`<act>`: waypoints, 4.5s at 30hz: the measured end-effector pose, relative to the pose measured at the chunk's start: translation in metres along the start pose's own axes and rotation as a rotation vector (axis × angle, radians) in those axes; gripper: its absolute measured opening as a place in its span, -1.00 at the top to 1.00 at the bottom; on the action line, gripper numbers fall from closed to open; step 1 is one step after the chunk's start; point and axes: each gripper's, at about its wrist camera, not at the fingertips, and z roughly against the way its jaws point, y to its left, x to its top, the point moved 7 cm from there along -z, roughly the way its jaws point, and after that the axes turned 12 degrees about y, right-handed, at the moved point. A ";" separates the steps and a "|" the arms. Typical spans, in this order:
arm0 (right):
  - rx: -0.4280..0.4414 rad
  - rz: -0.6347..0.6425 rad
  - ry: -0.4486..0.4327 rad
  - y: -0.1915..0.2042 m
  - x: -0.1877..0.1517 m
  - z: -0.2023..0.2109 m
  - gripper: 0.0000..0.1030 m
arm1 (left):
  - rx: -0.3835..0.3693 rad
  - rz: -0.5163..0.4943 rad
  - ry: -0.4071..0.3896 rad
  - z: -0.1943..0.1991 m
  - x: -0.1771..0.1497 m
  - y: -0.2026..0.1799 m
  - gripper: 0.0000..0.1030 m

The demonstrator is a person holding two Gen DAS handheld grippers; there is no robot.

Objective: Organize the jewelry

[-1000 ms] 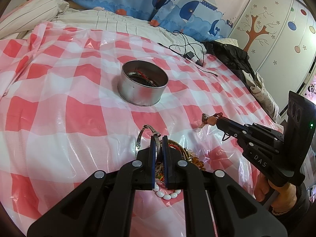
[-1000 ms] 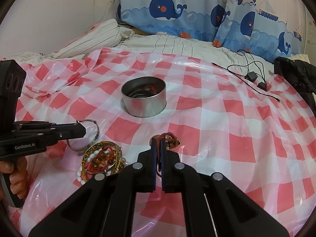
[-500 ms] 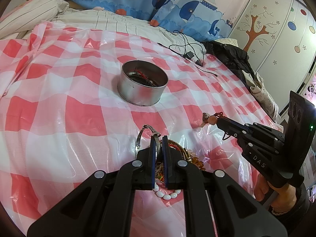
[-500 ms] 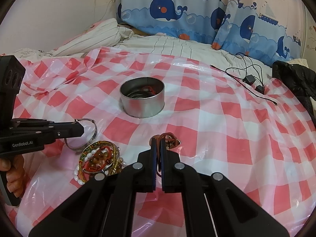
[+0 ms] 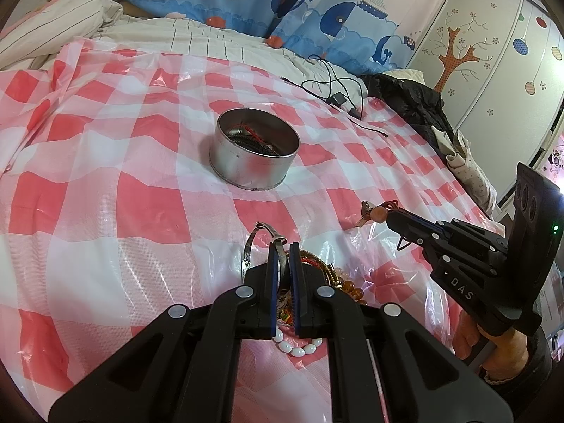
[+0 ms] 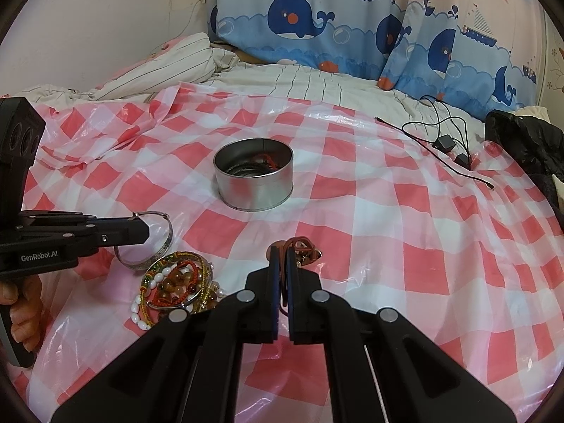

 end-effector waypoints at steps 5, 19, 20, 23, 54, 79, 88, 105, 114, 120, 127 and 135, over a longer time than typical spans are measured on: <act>-0.002 0.001 -0.002 -0.001 0.000 0.000 0.92 | 0.000 -0.002 -0.002 -0.001 0.000 -0.003 0.89; 0.325 -0.205 -0.037 -0.034 0.010 0.005 0.92 | -0.033 -0.003 -0.056 0.016 0.008 -0.006 0.89; 0.335 -0.207 -0.043 -0.033 0.011 0.006 0.92 | -0.033 -0.004 -0.060 0.017 0.009 -0.006 0.89; 0.440 -0.247 -0.057 -0.035 0.015 0.007 0.92 | -0.045 -0.005 -0.066 0.019 0.011 -0.006 0.89; 0.312 -0.219 0.022 -0.039 0.082 -0.051 0.27 | 0.056 0.017 -0.047 -0.015 0.098 0.020 0.05; 0.346 -0.311 0.092 -0.038 -0.005 -0.030 -0.12 | 0.068 -0.108 -0.080 -0.020 0.096 -0.012 -0.18; 0.351 -0.312 0.093 -0.037 -0.004 -0.030 -0.20 | 0.102 -0.120 0.050 -0.074 0.114 -0.001 -0.19; 0.329 -0.296 0.097 -0.034 -0.004 -0.030 -0.20 | 0.169 -0.038 0.113 -0.003 -0.011 0.021 -0.25; 0.319 -0.286 0.101 -0.033 -0.005 -0.031 -0.20 | 0.207 -0.177 0.132 -0.015 -0.012 0.003 -0.25; 0.322 -0.289 0.097 -0.034 -0.004 -0.028 -0.20 | 0.225 -0.230 0.139 -0.019 -0.016 -0.011 -0.13; 0.323 -0.288 0.099 -0.034 -0.004 -0.029 -0.21 | 0.293 -0.343 0.163 -0.031 -0.020 -0.026 0.11; 0.323 -0.287 0.100 -0.034 -0.004 -0.029 -0.21 | 0.246 -0.322 0.181 -0.028 -0.021 -0.024 0.88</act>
